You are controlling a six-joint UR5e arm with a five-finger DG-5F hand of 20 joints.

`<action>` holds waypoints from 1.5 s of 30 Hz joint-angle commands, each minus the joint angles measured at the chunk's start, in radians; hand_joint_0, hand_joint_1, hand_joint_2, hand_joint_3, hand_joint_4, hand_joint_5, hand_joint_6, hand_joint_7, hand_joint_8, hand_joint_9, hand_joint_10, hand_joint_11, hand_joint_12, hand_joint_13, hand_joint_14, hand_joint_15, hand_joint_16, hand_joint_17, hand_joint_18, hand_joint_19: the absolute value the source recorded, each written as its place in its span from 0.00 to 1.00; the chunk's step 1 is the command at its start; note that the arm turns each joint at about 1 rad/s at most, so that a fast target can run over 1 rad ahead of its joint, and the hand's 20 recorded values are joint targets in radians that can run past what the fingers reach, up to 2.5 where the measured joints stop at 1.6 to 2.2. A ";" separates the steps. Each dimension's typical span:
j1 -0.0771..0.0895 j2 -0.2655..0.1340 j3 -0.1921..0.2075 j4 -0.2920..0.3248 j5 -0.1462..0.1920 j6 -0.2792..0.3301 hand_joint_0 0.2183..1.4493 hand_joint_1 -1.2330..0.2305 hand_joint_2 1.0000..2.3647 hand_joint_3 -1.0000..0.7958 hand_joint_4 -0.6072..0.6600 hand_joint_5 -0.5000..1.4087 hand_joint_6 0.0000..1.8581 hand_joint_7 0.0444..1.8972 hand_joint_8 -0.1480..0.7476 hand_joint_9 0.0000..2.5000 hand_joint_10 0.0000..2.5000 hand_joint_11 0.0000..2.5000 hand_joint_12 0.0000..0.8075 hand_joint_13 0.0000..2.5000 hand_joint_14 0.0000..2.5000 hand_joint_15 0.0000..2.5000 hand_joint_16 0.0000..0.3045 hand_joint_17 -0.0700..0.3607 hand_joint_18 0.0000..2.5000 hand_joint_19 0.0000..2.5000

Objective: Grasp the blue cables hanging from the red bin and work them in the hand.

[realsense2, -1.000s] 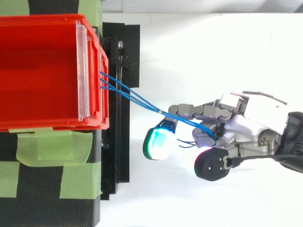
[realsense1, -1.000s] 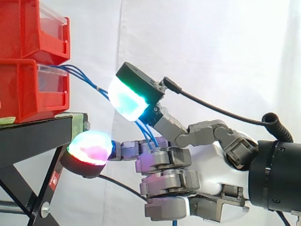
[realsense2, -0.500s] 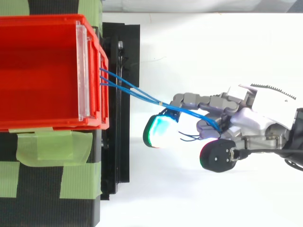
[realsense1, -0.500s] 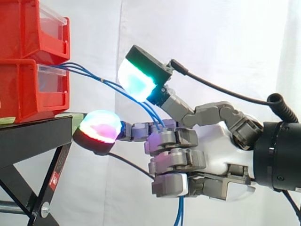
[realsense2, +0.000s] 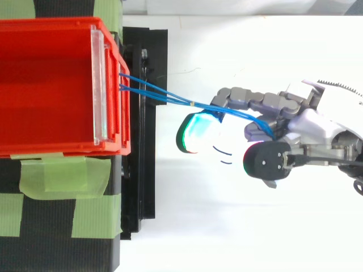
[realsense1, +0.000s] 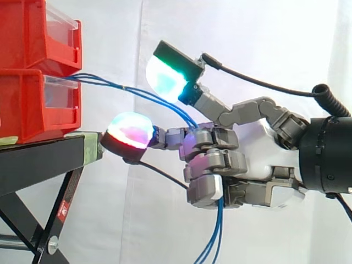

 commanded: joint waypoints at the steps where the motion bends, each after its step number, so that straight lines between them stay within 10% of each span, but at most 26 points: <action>1: 0.004 0.001 0.006 -0.055 0.036 0.027 0.52 0.38 0.00 0.00 0.59 0.37 0.07 0.67 0.46 0.39 1.00 1.00 0.51 0.51 1.00 0.72 0.13 0.37 0.55 0.47; 11: 0.001 0.001 0.006 -0.060 0.100 0.050 0.53 0.38 0.00 0.00 0.58 0.38 0.07 0.67 0.46 0.40 1.00 1.00 0.50 0.51 1.00 0.73 0.13 0.38 0.55 0.48; 45: -0.002 -0.001 0.049 -0.152 0.096 0.048 0.54 0.39 0.00 0.03 0.60 0.39 0.10 0.68 0.47 0.42 1.00 1.00 0.51 0.52 1.00 0.73 0.14 0.38 0.55 0.46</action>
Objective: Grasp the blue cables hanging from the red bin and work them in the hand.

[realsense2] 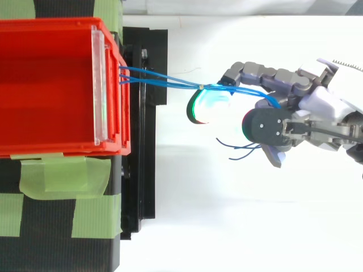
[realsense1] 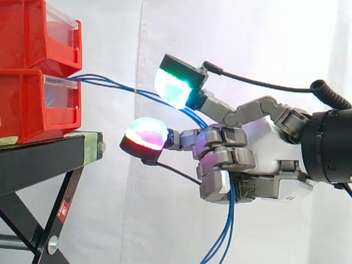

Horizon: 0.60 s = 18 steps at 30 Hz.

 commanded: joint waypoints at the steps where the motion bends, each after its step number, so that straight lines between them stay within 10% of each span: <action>1: 0.004 0.001 0.001 -0.001 0.000 -0.019 0.54 0.39 0.00 0.04 0.60 0.39 0.10 0.68 0.47 0.42 1.00 1.00 0.51 0.52 1.00 0.73 0.14 0.38 0.55 0.46; 18: 0.004 -0.001 0.001 -0.001 0.000 -0.029 0.54 0.38 0.00 0.02 0.60 0.39 0.10 0.68 0.47 0.42 1.00 1.00 0.51 0.52 1.00 0.74 0.14 0.38 0.55 0.46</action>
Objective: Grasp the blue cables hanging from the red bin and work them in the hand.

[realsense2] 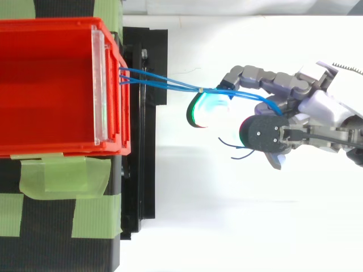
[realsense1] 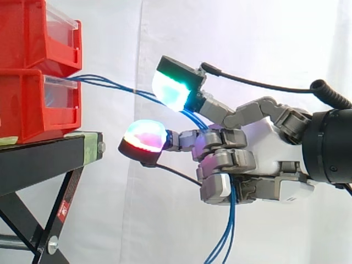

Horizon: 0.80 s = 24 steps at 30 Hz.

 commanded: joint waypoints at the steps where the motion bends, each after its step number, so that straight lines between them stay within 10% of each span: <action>1: 0.000 -0.001 0.000 0.000 0.000 0.000 0.54 0.38 0.00 0.03 0.59 0.39 0.10 0.68 0.47 0.42 1.00 1.00 0.51 0.52 1.00 0.74 0.14 0.38 0.54 0.47; 24: 0.000 0.001 0.000 0.000 0.000 0.000 0.53 0.38 0.00 0.02 0.60 0.39 0.09 0.68 0.48 0.42 1.00 1.00 0.51 0.51 1.00 0.73 0.14 0.38 0.54 0.46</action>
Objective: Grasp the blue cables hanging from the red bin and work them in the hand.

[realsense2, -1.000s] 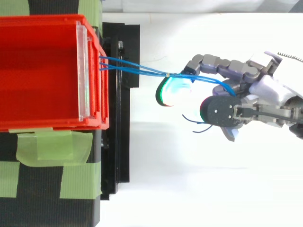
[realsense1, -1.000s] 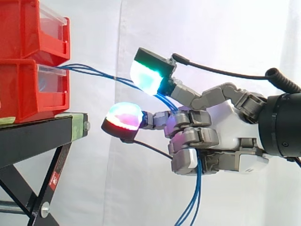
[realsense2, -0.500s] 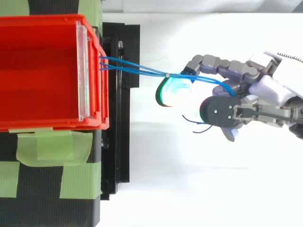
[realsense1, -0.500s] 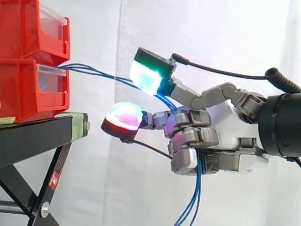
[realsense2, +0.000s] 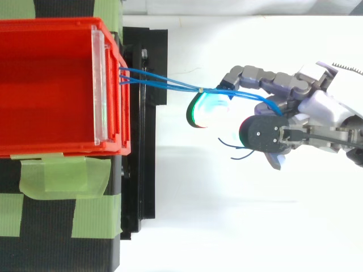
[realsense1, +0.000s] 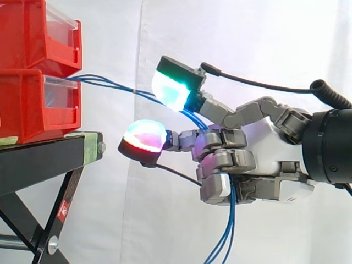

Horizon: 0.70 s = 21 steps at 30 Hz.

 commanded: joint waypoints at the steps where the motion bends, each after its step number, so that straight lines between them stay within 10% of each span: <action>1: 0.000 -0.001 0.000 0.000 0.000 0.000 0.53 0.38 0.00 0.02 0.60 0.39 0.09 0.68 0.48 0.42 1.00 1.00 0.51 0.51 1.00 0.73 0.14 0.38 0.54 0.46; 21: 0.000 0.001 0.000 0.000 0.000 0.000 0.53 0.38 0.00 0.02 0.60 0.39 0.09 0.68 0.47 0.42 1.00 1.00 0.51 0.51 1.00 0.73 0.14 0.38 0.54 0.45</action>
